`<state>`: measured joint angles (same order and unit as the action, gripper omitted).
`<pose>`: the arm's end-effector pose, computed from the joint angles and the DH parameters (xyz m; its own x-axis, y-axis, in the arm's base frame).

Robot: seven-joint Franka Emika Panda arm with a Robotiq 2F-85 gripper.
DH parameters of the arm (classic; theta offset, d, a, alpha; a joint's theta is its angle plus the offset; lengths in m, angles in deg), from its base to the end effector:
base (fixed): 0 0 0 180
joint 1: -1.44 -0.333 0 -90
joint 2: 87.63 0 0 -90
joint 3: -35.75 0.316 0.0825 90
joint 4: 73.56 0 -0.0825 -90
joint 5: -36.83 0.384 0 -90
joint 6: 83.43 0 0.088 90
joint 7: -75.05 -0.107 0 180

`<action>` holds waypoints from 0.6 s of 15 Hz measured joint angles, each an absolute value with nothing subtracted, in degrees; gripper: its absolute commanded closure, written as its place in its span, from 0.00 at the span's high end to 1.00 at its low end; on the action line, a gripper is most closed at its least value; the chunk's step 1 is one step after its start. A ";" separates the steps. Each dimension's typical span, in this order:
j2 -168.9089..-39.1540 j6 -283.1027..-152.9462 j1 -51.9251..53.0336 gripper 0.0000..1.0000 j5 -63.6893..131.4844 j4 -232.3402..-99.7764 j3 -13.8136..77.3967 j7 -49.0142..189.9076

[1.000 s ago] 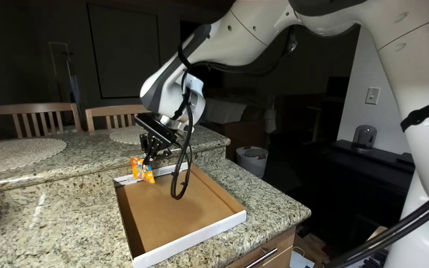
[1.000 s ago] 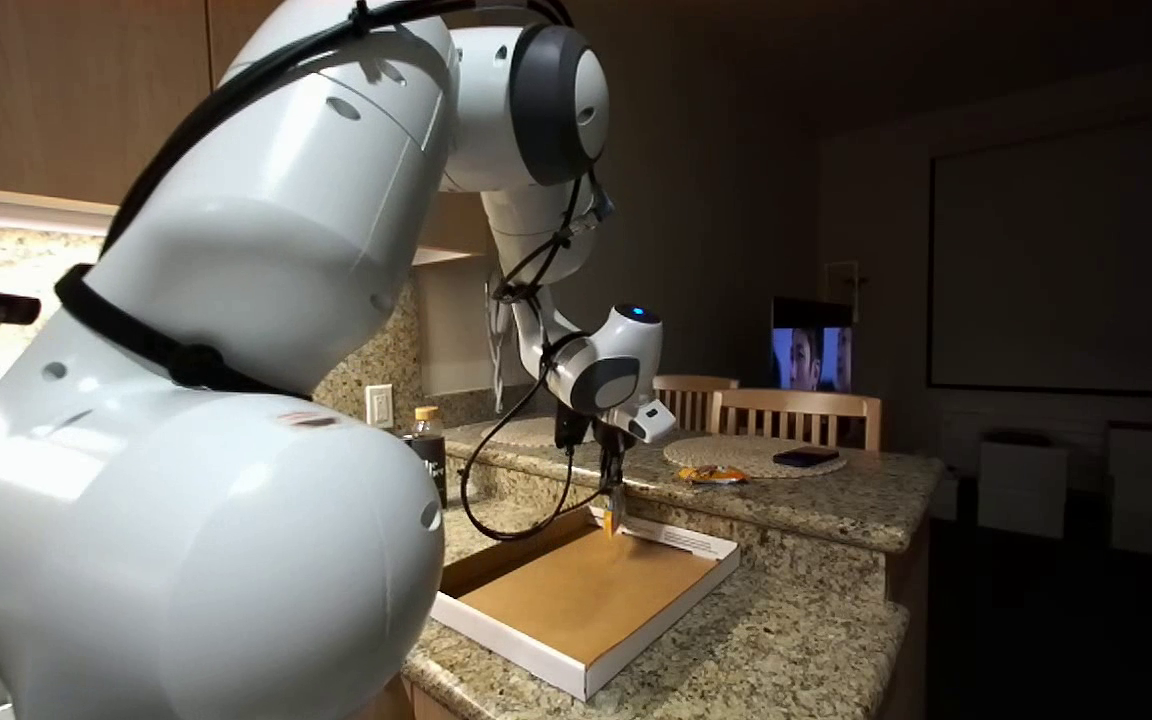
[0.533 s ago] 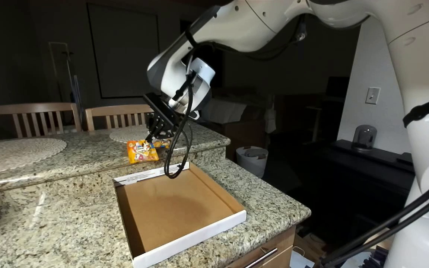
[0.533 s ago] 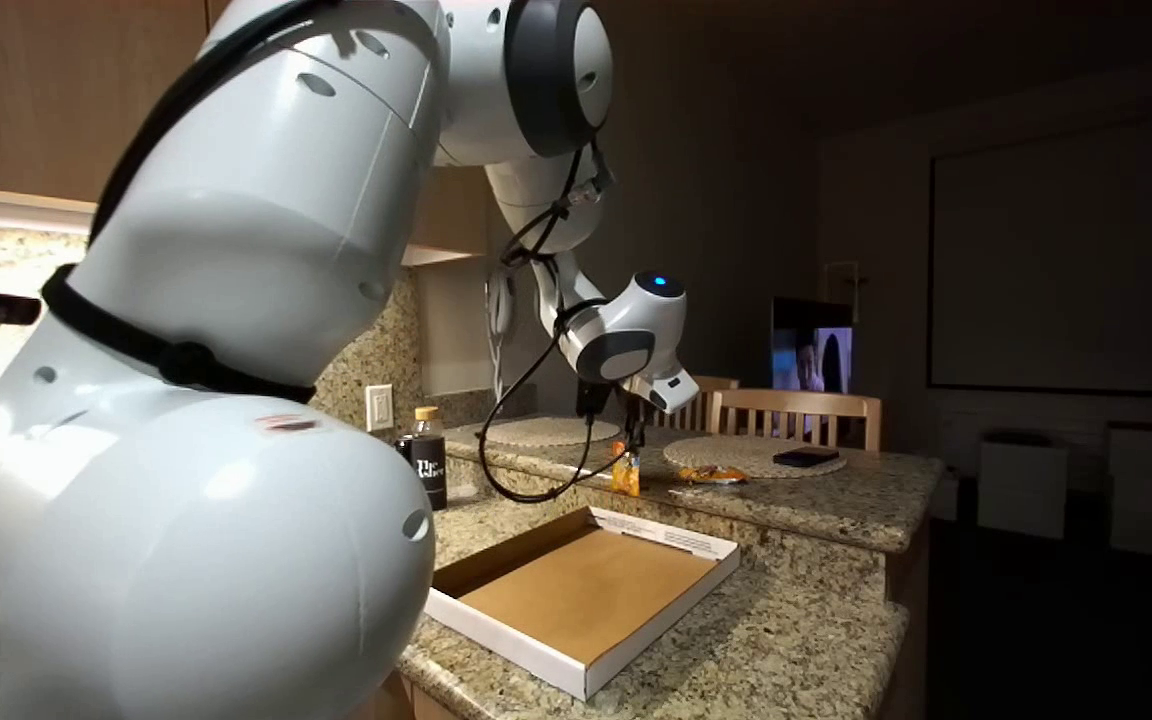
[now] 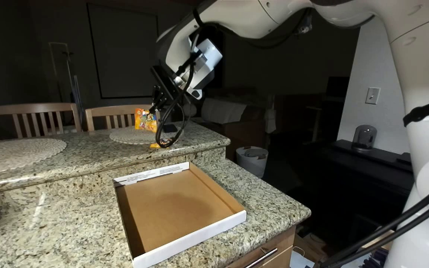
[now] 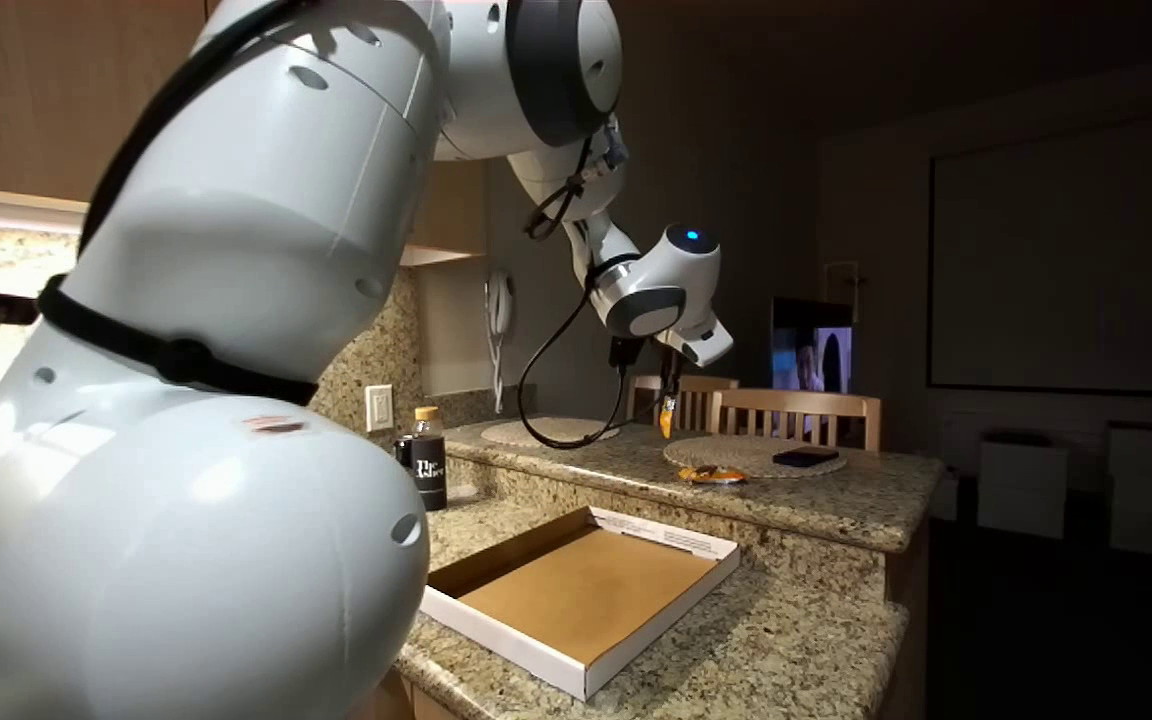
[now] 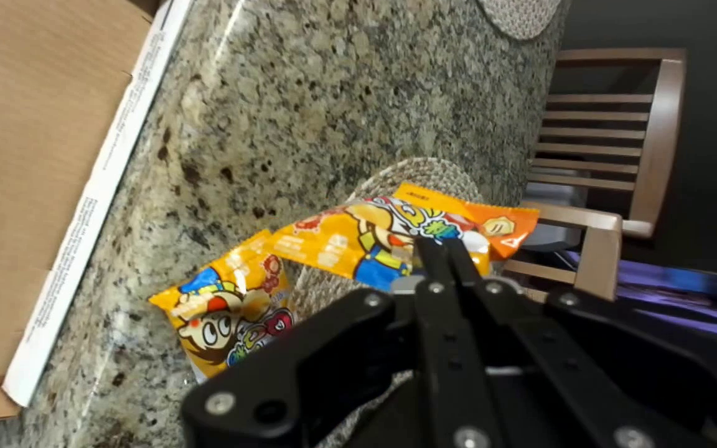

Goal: Pick up the two objects on the cover box and put them on the counter

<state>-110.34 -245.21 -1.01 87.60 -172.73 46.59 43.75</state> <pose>0.6870 0.1055 0.4200 0.4844 -0.8673 -0.1145 -0.6100 -0.2410 -0.7549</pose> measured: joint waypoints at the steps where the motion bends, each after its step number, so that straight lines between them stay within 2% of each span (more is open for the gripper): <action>1: -111.07 -244.67 -1.25 0.04 87.60 -171.70 45.81 43.71; 3: -113.28 -242.88 -1.86 0.05 87.58 -169.89 44.26 43.68; 4: -114.68 -241.82 -2.09 0.30 87.55 -169.00 43.68 43.68; 6: -117.50 -239.62 -2.40 0.34 87.55 -167.23 42.89 43.68; 9: -119.42 -237.94 -2.45 0.53 87.57 -166.06 42.90 43.81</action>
